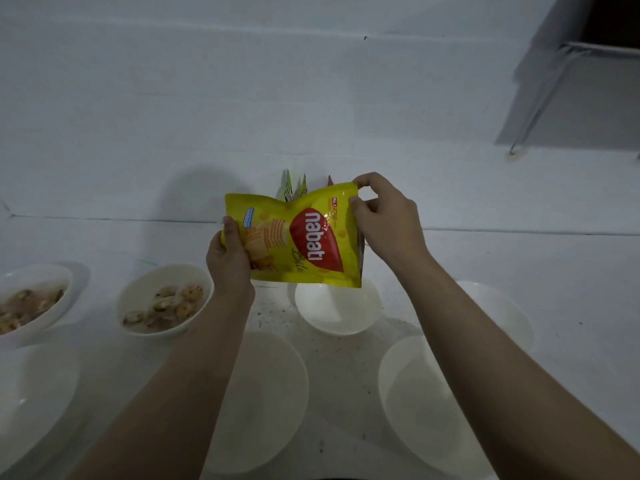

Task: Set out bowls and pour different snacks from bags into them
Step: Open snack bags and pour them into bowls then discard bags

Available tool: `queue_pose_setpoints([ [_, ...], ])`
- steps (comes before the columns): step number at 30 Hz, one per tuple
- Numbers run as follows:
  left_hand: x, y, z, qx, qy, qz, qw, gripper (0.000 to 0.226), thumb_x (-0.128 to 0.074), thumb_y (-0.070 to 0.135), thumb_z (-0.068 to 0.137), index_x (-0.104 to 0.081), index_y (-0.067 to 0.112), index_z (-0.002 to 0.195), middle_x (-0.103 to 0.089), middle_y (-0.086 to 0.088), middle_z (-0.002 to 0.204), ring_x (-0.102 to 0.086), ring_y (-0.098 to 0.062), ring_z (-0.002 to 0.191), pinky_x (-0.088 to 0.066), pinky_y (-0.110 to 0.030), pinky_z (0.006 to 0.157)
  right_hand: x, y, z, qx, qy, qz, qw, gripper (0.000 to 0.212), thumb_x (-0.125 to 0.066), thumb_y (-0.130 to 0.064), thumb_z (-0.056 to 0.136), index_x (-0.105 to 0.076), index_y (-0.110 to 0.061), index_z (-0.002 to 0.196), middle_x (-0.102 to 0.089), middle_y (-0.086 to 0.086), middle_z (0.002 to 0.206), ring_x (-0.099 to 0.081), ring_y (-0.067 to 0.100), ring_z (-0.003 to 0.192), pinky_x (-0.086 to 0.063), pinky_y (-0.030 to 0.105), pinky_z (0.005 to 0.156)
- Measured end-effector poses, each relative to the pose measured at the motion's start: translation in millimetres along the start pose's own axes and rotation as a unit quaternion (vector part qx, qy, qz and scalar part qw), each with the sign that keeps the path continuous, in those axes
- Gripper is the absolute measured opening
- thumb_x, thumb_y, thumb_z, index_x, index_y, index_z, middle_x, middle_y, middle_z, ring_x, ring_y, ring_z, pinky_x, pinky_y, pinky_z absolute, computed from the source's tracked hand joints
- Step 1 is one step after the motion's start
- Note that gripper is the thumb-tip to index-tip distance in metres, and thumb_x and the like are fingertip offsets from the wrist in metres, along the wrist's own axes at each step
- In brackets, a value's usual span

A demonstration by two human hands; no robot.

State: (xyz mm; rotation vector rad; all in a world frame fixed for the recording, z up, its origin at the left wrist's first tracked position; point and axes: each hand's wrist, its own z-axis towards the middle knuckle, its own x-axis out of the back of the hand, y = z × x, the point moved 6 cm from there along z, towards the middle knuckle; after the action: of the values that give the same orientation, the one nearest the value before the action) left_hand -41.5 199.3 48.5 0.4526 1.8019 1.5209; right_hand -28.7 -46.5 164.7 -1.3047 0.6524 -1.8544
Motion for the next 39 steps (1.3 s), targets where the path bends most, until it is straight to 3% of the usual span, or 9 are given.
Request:
queue_pose_setpoints([
  [5,4,6,7,-0.044,0.000,0.033,0.999,0.035,-0.050,0.045,0.098,-0.058,0.020,0.075,-0.060,0.005,0.073,-0.058,0.000,0.059,-0.047,-0.015,0.045,-10,15,2,-0.010,0.029,-0.036,0.999,0.013,-0.055,-0.034,0.099,-0.064,-0.025,0.094,-0.064,-0.006,0.077,-0.054,0.009,0.066,-0.037,0.020,0.055],
  [10,7,20,17,-0.101,-0.015,0.086,0.991,0.035,-0.052,0.042,0.098,-0.052,0.024,0.069,-0.055,0.008,0.071,-0.052,0.010,0.052,-0.043,-0.015,0.052,-19,36,2,-0.037,0.017,-0.068,0.997,0.017,-0.060,-0.032,0.096,-0.072,-0.021,0.093,-0.066,-0.009,0.088,-0.061,0.013,0.087,-0.044,0.027,0.074],
  [14,7,27,21,-0.141,-0.027,0.108,0.984,0.045,-0.053,0.043,0.097,-0.037,0.022,0.062,-0.042,0.008,0.061,-0.041,0.002,0.049,-0.035,-0.023,0.052,-25,43,-5,-0.045,0.012,-0.093,0.995,0.021,-0.059,-0.033,0.098,-0.076,-0.020,0.097,-0.073,-0.004,0.097,-0.063,0.015,0.091,-0.043,0.027,0.075],
  [19,6,30,20,-0.155,-0.033,0.121,0.980,0.047,-0.053,0.045,0.097,-0.032,0.024,0.059,-0.037,0.007,0.057,-0.036,0.000,0.049,-0.031,-0.024,0.052,-24,42,-6,-0.034,0.025,-0.099,0.994,0.022,-0.059,-0.029,0.099,-0.077,-0.017,0.102,-0.075,-0.001,0.105,-0.065,0.019,0.099,-0.042,0.026,0.078],
  [24,8,35,19,-0.173,-0.028,0.133,0.976,0.049,-0.054,0.041,0.097,-0.030,0.022,0.060,-0.033,0.008,0.056,-0.035,0.001,0.046,-0.028,-0.015,0.047,-28,42,-7,-0.011,0.031,-0.087,0.996,0.022,-0.060,-0.025,0.098,-0.078,-0.013,0.097,-0.075,0.002,0.097,-0.063,0.017,0.089,-0.038,0.025,0.074],
  [33,10,40,24,-0.185,-0.041,0.137,0.972,0.051,-0.056,0.044,0.095,-0.026,0.024,0.059,-0.028,0.008,0.056,-0.028,-0.005,0.052,-0.026,-0.023,0.051,-38,45,-3,-0.022,0.003,-0.124,0.992,0.024,-0.060,-0.027,0.097,-0.078,-0.013,0.090,-0.075,0.006,0.084,-0.067,0.025,0.080,-0.051,0.033,0.072],
  [39,9,42,24,-0.185,-0.051,0.128,0.973,0.051,-0.057,0.044,0.095,-0.026,0.025,0.059,-0.027,0.007,0.056,-0.027,-0.006,0.052,-0.025,-0.024,0.051,-36,48,0,-0.030,0.014,-0.092,0.995,0.023,-0.061,-0.028,0.096,-0.079,-0.014,0.091,-0.077,0.004,0.088,-0.069,0.024,0.078,-0.055,0.038,0.075],
])
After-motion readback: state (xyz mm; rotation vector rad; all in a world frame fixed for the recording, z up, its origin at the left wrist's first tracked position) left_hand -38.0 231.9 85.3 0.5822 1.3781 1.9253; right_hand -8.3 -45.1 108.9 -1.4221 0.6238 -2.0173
